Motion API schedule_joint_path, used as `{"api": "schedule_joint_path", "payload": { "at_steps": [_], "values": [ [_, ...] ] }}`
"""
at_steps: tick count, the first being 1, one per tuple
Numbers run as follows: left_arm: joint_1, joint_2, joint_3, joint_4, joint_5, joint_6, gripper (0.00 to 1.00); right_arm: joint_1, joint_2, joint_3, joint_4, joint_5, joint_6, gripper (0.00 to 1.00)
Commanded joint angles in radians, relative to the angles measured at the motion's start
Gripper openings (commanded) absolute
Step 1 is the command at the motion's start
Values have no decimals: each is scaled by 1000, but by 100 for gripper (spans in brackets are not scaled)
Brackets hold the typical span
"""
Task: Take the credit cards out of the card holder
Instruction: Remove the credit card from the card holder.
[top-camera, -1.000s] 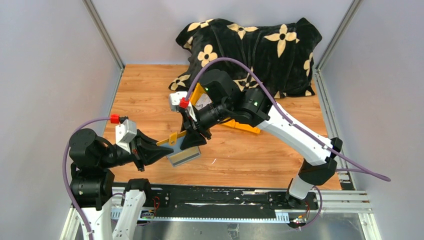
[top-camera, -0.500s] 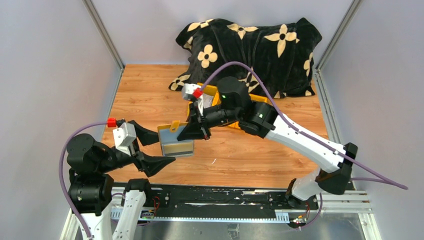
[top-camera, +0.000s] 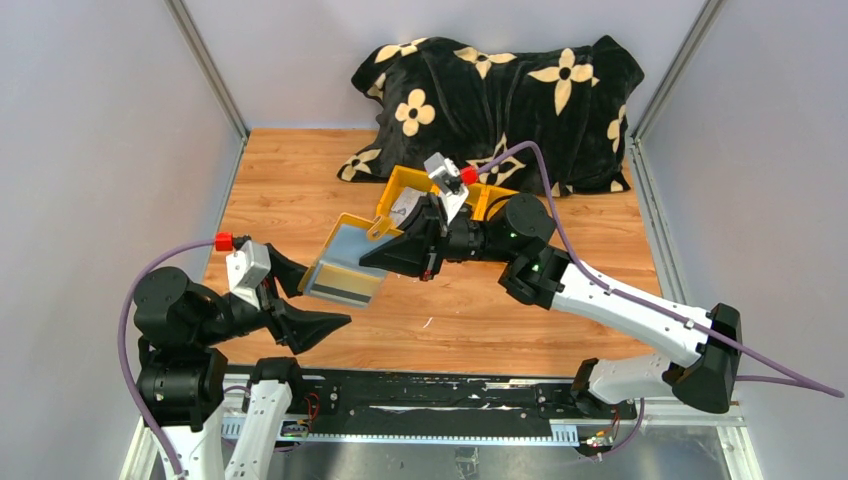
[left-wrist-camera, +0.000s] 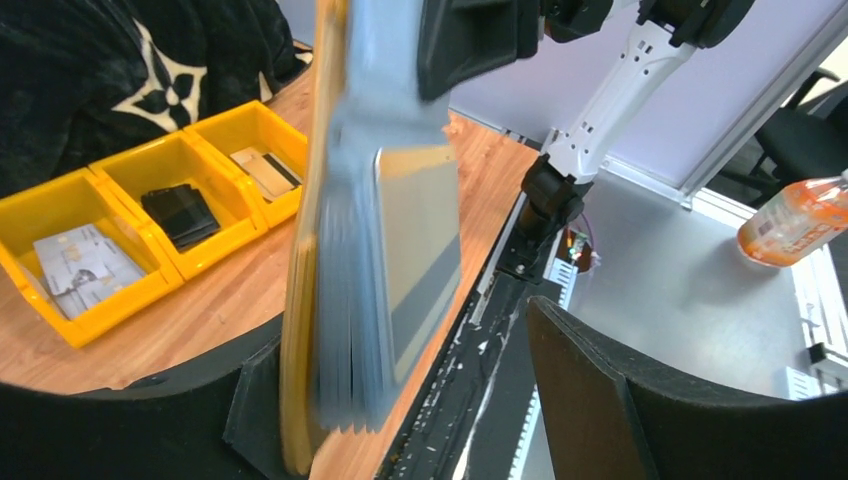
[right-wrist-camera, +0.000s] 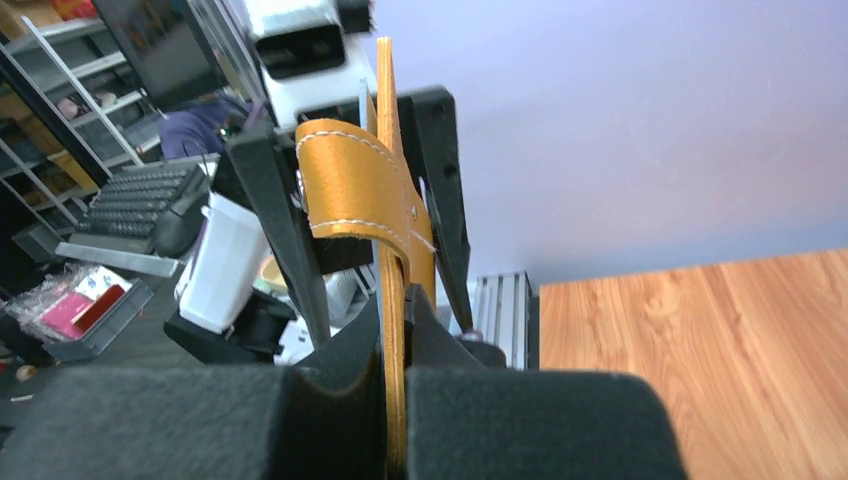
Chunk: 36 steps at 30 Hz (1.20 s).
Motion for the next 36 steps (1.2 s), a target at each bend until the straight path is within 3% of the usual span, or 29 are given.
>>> {"api": "schedule_joint_path", "payload": {
  "at_steps": [1,14,15,17,20,21,22,24,26,30,36],
  "values": [
    [-3,19,-1,22,5,-87,74,7,-13,-14,247,28,84,0],
    [-3,63,63,69,2,-169,50,50,1,-93,331,143,44,0],
    [-4,59,58,85,-1,-180,44,52,1,-99,349,152,44,0],
    [-3,45,39,139,-23,-219,23,55,0,-111,365,167,45,0],
    [-3,-3,-23,281,-91,-303,4,55,-8,-123,359,182,32,0],
    [-3,-18,-34,287,-136,-295,0,55,-13,-121,340,174,21,5],
    [-3,-28,-35,282,-159,-276,0,55,-19,-116,303,159,1,9],
    [-3,-29,-26,253,-179,-226,0,53,-36,-90,196,128,-66,26],
    [-3,-13,-5,189,-186,-147,0,51,-50,-27,7,96,-168,36],
    [-4,6,32,75,-178,-4,0,51,-30,124,-329,53,-364,38],
    [-3,15,47,-14,-120,107,0,52,16,254,-560,36,-500,34]
  ]
}}
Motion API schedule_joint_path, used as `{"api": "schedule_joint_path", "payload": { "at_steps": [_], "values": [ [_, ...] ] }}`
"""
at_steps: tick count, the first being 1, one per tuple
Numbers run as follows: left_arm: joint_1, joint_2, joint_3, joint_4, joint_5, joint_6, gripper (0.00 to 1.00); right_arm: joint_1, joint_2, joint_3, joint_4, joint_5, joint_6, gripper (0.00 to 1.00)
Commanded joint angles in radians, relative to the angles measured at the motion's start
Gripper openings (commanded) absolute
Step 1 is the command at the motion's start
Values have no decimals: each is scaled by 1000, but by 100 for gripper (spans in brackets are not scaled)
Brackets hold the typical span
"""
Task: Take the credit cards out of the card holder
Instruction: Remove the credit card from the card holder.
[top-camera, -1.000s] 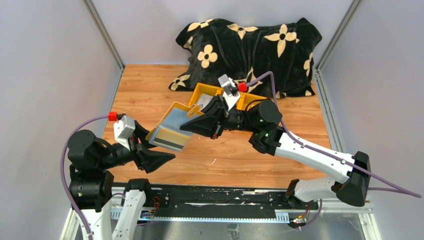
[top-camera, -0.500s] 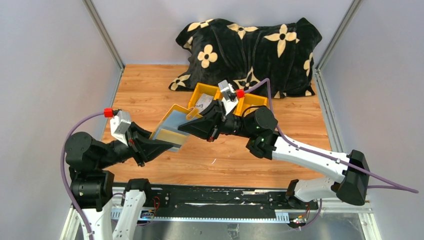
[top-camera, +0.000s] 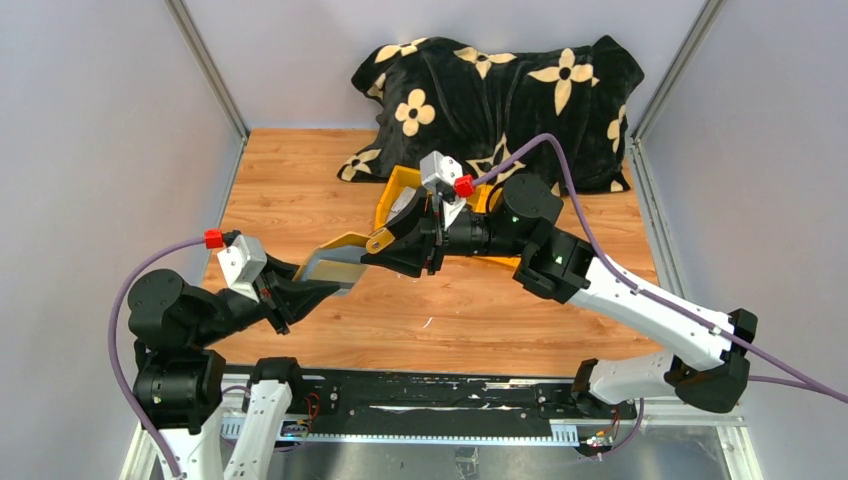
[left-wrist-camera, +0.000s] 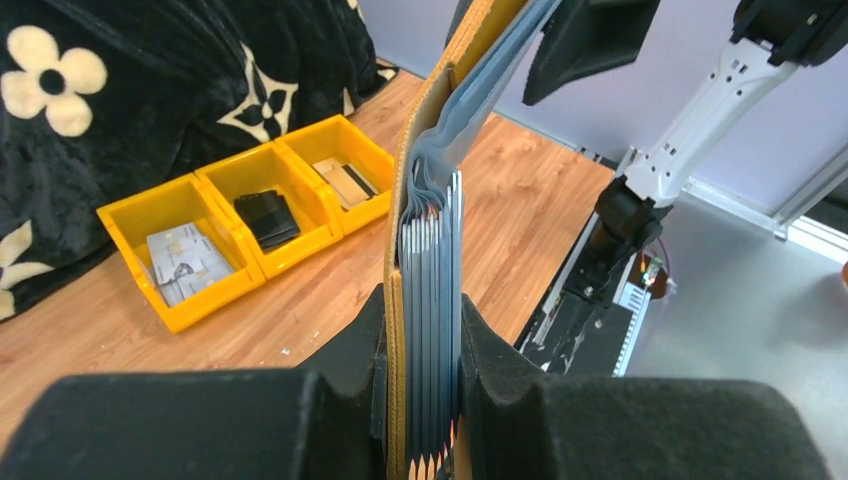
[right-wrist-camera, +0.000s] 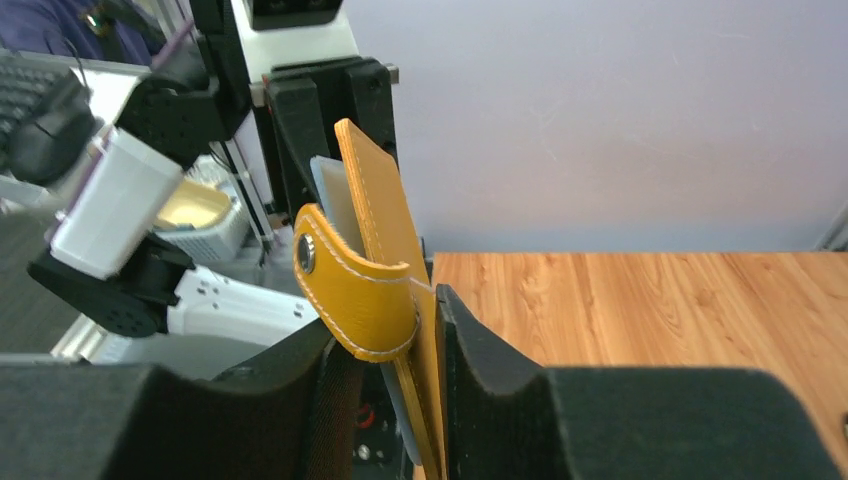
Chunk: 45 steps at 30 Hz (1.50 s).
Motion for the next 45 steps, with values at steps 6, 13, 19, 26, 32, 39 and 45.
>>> {"api": "schedule_joint_path", "payload": {
  "at_steps": [6,13,19,26,32,39,45],
  "values": [
    [-3,13,37,-85,38,132,0,16,46,136,-330,-50,-240,25],
    [-2,24,44,-84,60,130,0,34,79,220,-394,-53,-282,0],
    [-3,23,49,-75,50,91,63,31,40,122,-118,6,-93,0],
    [-3,-69,-124,416,40,-410,68,25,-54,-144,367,138,244,0],
    [-3,-90,-226,781,-13,-782,59,25,-82,-313,615,306,448,0],
    [-3,-100,-203,774,-8,-779,38,33,-70,-446,819,398,565,0],
    [-3,-118,-213,619,-111,-659,32,41,-50,-459,874,404,599,0]
  ]
}}
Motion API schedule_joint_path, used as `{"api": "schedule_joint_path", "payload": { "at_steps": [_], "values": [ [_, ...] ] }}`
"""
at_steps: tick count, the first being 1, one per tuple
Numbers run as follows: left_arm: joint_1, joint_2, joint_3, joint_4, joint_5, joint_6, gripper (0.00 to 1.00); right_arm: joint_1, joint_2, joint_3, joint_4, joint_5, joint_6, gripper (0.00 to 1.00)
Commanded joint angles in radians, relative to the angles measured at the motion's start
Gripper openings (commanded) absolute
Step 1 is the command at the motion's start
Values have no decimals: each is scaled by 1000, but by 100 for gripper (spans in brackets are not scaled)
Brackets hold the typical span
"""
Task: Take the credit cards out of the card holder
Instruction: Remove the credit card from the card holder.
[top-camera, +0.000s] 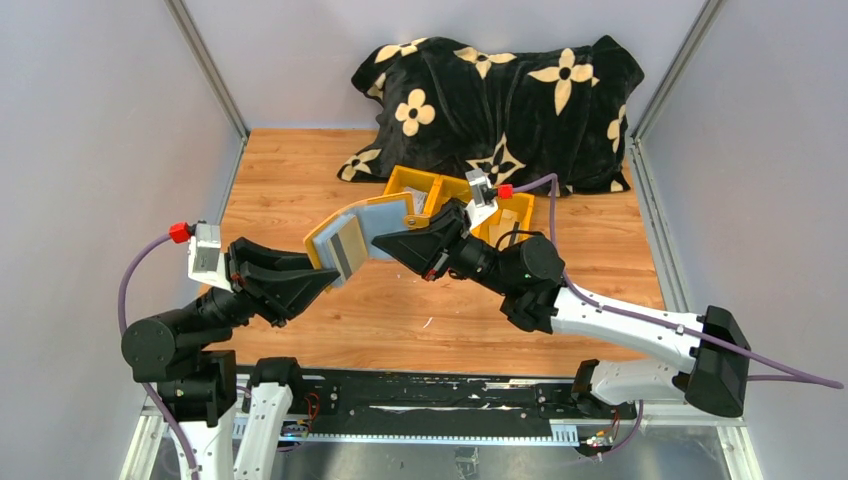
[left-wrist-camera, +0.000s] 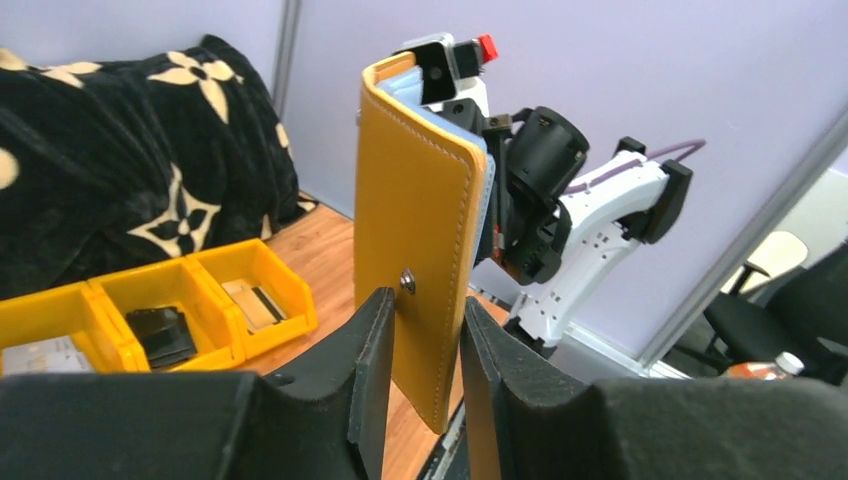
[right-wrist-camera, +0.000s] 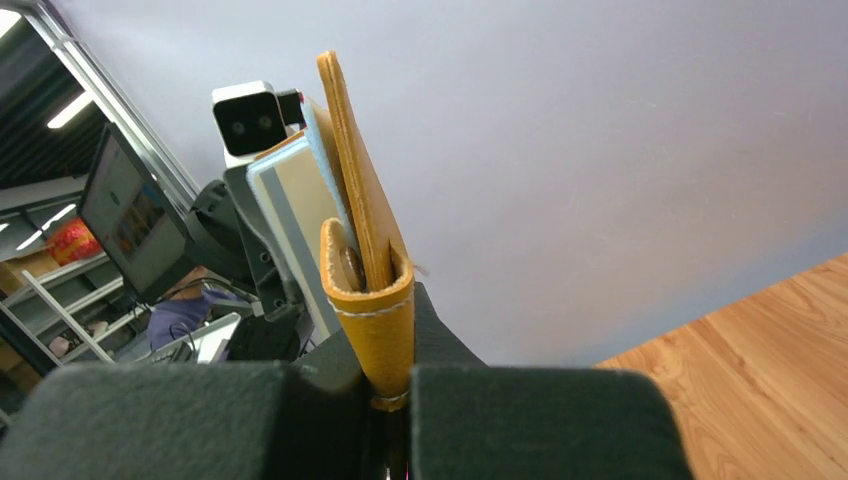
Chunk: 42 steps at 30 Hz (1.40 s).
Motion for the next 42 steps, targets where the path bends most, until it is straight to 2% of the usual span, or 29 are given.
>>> {"api": "schedule_joint_path", "payload": {
  "at_steps": [1,3,6,17,25,36,37,39,41,42],
  "values": [
    [-3,-24,7,-143,-107,103,35,20,6,-3,156,44,63,0],
    [-3,-23,6,-170,-147,123,46,20,7,-4,159,39,67,0],
    [-3,-18,-3,-139,-141,94,49,21,2,-9,155,38,69,0],
    [-3,21,-19,50,-23,-57,38,23,26,-3,185,-14,93,0],
    [-3,64,0,104,-31,-106,37,33,37,4,178,-22,92,0],
    [-3,93,1,54,-101,-66,9,41,46,14,160,-49,97,0],
    [-3,95,0,46,-98,-59,6,41,47,16,148,-55,98,3],
    [-3,97,4,25,-89,-35,2,27,39,17,104,-57,104,23],
    [-4,100,22,-48,-92,51,0,-14,16,12,52,-55,129,45],
    [-3,102,39,-113,-105,110,0,-42,0,6,25,-56,145,51]
  ]
}}
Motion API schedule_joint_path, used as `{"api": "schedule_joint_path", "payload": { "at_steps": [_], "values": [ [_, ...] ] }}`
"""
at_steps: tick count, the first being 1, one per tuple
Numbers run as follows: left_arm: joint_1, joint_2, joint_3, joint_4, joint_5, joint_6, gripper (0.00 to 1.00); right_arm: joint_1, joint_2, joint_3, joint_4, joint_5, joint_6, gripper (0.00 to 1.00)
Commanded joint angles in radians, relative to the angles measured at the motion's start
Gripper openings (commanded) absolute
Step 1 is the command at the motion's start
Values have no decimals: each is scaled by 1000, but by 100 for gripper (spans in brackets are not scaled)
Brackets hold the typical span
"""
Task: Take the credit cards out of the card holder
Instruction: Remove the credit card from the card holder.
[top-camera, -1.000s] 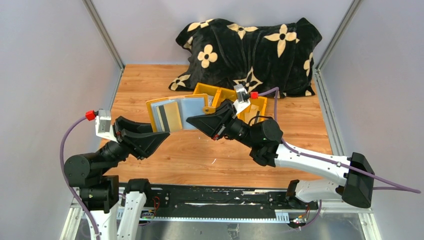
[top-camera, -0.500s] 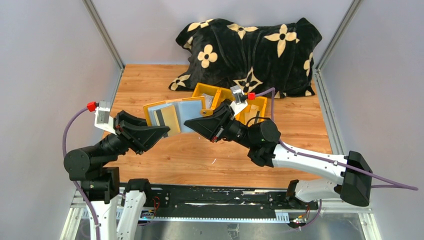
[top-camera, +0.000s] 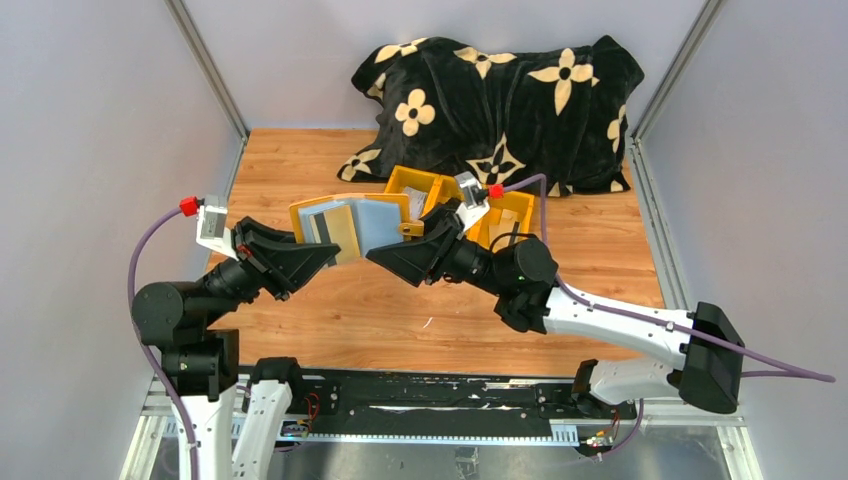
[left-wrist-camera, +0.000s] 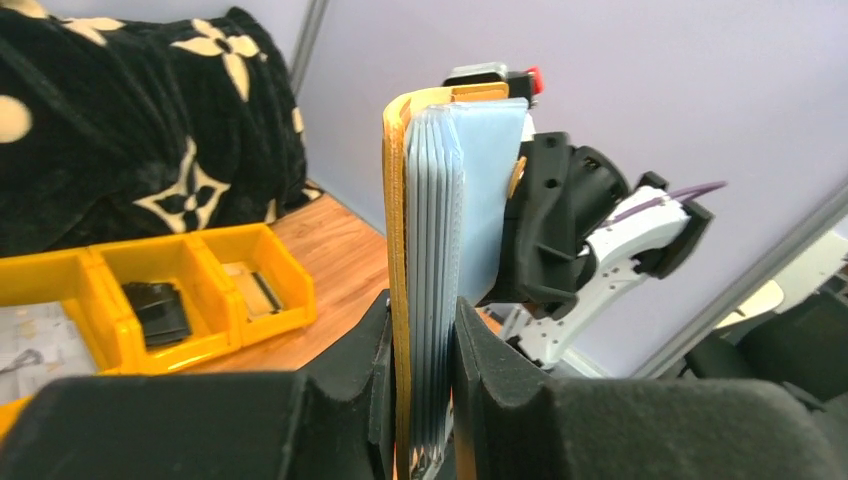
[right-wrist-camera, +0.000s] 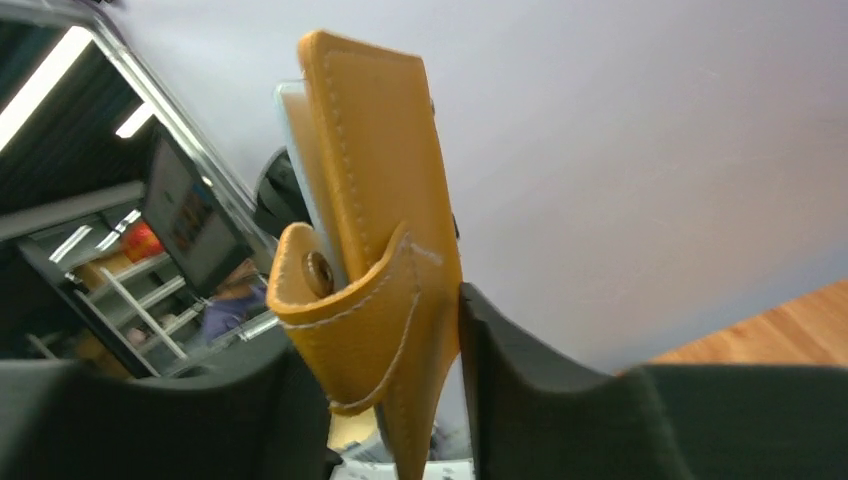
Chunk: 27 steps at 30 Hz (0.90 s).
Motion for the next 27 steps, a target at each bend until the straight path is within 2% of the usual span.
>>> {"api": "schedule_joint_path", "payload": {
  "at_steps": [1,4,9,12,17,21,27],
  "values": [
    [-1,24,70,-188,-64,218,0,-88,-65,7,-98,-32,63,55],
    [-1,48,133,-395,-123,405,0,-177,-140,2,-217,-19,70,62],
    [-1,132,200,-674,-226,634,0,-224,-255,75,-508,47,-72,67],
    [-1,185,223,-783,-237,730,0,-224,-233,149,-587,-35,-116,68],
    [-2,231,235,-865,-94,796,0,-224,-59,273,-596,-315,-51,68],
    [-2,220,237,-863,-41,807,0,-223,65,296,-465,-507,79,70],
    [-2,211,245,-864,-11,809,0,-211,139,277,-430,-596,114,70]
  ]
}}
